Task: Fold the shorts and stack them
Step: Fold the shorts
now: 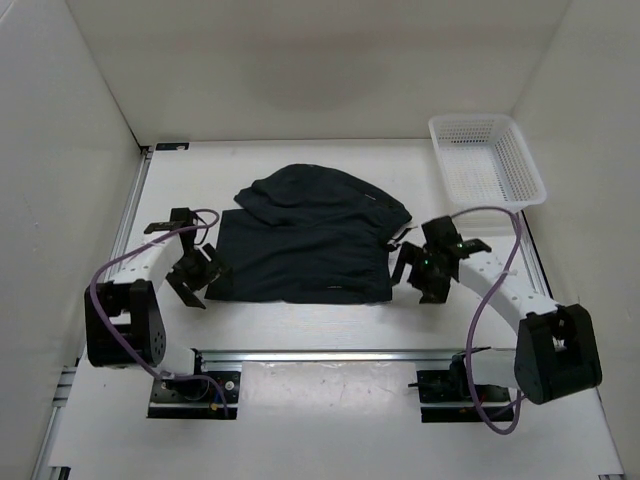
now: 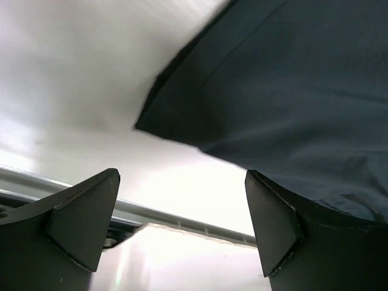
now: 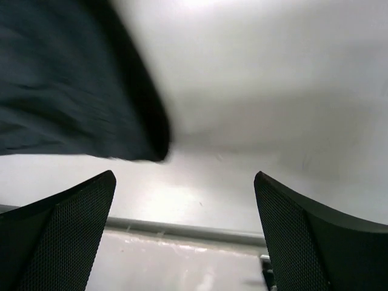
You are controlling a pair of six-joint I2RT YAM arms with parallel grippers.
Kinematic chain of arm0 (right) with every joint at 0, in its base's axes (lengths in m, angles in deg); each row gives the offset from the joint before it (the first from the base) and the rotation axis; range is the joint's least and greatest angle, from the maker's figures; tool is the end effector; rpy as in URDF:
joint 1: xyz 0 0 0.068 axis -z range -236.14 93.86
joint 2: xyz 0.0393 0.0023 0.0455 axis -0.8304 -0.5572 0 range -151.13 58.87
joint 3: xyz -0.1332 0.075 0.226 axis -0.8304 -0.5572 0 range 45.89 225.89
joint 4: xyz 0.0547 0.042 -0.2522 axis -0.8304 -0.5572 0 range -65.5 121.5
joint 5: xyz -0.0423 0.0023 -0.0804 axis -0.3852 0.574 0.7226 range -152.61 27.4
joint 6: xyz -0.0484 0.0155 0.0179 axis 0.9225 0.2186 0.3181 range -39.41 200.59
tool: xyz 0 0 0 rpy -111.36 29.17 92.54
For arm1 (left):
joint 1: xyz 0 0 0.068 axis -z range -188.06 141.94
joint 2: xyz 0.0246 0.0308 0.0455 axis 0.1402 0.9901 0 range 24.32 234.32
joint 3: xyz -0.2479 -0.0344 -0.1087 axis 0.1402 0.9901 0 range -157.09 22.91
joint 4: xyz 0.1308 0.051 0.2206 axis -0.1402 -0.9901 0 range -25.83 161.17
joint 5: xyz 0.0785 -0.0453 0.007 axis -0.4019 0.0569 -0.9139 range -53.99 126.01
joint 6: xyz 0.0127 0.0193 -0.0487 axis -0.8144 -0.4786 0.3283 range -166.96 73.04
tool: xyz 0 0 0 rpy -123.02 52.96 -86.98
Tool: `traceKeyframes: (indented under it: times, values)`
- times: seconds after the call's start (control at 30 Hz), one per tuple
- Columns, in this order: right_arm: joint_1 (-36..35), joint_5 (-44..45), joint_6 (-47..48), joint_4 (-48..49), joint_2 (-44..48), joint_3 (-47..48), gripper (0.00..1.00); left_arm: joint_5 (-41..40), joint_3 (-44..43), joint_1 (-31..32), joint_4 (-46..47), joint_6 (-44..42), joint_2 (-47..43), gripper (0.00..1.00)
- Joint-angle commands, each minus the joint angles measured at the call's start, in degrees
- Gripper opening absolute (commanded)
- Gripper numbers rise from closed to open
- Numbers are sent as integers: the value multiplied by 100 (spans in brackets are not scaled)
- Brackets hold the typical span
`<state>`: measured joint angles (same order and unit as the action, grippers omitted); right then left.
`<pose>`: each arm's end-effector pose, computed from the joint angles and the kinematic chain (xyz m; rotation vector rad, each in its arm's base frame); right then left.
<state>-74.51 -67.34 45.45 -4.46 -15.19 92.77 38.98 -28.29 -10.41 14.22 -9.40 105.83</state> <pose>0.2289 0.0793 0.2112 0.3718 2.7074 0.3945 0.2280 0.0076 0.1934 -1.0596 2.9241 -0.0992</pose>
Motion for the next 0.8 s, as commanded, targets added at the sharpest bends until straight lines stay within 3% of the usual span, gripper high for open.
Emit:
traceKeyframes:
  times: [0.0, 0.13, 0.17, 0.23, 0.3, 0.33, 0.4, 0.5, 0.53, 0.63, 0.73, 0.77]
  values:
    - [35, -598, -1090, 80, 646, -720, 99, 372, -22, 50, 561, 357, 223, 96]
    - [35, -1248, -2082, 624, 1166, -1443, 99, 118, 31, 50, 886, 532, 671, 96]
    - [35, -1371, -2190, 956, 1166, -1557, 99, 56, 83, 50, 974, 585, 760, 92]
    - [35, -1662, -2392, 1301, 947, -1725, 99, 3, -21, 50, 1133, 533, 1118, 62]
    - [35, -1724, -2472, 1636, 693, -1778, 99, 55, -266, 50, 1133, 376, 1261, 23]
    - [35, -1724, -2533, 1750, 639, -1717, 99, 55, -320, 50, 1133, 375, 1262, 11]
    - [35, -1461, -2586, 1988, 578, -1656, 96, 55, -390, 50, 1133, 322, 1087, 11]
    - [35, -1293, -2586, 2304, 184, -1498, 82, 108, -443, 103, 1081, 322, 788, 11]
    - [35, -1293, -2586, 2305, 60, -1331, 72, 178, -504, 103, 1081, 270, 735, 11]
    - [-332, -1223, -2586, 2444, -406, -1058, 56, 239, -662, 103, 941, 269, 594, 11]
    - [-544, -1039, -2656, 2244, -749, -698, 22, 293, -899, 103, 809, 269, 541, 11]
    - [-545, -934, -2656, 2078, -698, -549, 4, 293, -979, 103, 660, 269, 480, 11]
